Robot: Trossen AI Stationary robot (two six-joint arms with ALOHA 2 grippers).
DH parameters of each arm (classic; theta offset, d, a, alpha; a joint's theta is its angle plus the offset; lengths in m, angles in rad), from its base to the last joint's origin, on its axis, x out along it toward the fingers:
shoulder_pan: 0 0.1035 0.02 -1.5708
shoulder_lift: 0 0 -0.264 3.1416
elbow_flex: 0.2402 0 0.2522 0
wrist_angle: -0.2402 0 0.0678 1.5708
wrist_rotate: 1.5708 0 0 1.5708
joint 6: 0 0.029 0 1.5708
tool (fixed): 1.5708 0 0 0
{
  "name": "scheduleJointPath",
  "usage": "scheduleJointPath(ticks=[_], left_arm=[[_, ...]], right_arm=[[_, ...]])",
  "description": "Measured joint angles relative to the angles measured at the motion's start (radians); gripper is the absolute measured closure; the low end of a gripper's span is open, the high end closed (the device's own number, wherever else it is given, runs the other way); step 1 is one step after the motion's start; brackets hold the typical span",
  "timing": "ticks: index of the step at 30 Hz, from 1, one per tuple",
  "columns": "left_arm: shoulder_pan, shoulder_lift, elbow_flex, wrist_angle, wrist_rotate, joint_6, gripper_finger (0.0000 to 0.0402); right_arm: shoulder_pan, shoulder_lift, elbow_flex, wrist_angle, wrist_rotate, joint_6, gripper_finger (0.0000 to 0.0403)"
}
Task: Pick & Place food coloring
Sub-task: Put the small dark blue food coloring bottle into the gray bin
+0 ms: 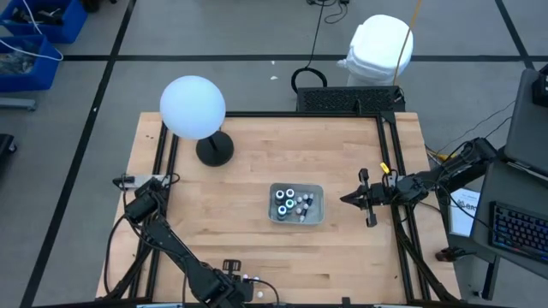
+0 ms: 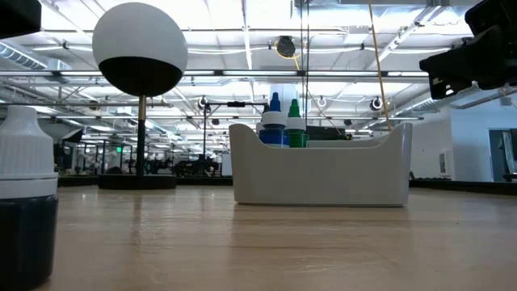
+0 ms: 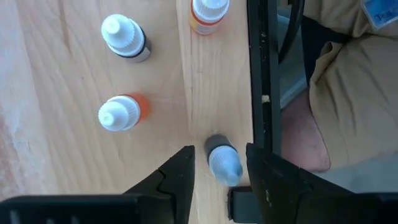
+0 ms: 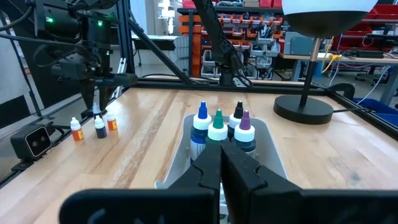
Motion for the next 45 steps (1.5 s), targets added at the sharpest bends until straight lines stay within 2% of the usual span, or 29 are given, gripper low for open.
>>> scheduleJointPath(ticks=[41, 45], left_arm=[[0.004, 0.031, -0.001, 0.003, 0.036, -0.028, 0.0255], [0.009, 0.031, -0.001, 0.003, 0.036, -0.014, 0.0267]], right_arm=[[0.000, 0.000, 0.000, 0.000, 0.000, 0.000, 0.0403], [0.000, 0.000, 0.000, 0.000, 0.000, 0.000, 0.0403]])
